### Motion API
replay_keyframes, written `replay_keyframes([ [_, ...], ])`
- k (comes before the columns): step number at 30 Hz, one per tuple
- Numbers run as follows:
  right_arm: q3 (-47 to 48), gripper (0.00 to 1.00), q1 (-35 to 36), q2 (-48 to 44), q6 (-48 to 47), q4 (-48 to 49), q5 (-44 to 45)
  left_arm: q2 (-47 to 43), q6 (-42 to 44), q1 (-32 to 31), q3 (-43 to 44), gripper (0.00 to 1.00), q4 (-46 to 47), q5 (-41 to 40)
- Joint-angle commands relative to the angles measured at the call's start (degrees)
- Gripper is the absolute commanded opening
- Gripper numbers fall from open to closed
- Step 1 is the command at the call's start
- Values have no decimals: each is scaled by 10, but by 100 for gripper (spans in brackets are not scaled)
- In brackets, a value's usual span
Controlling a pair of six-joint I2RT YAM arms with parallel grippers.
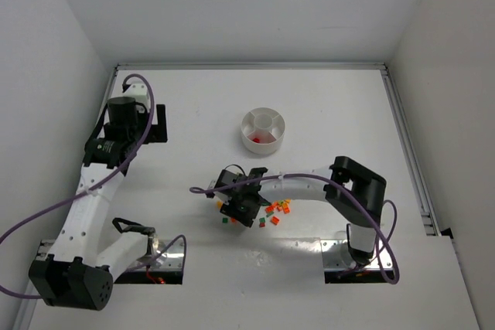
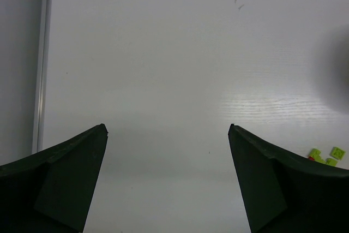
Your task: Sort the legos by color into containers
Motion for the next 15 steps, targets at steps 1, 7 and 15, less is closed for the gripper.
replay_keyframes([
  [1, 15, 44, 8, 13, 15, 11, 17, -24, 7, 8, -6, 100, -1, -10],
  [7, 15, 44, 8, 29, 25, 11, 38, -41, 7, 8, -18, 100, -1, -16],
  [15, 22, 38, 8, 54, 25, 11, 33, -47, 7, 8, -25, 100, -1, -16],
])
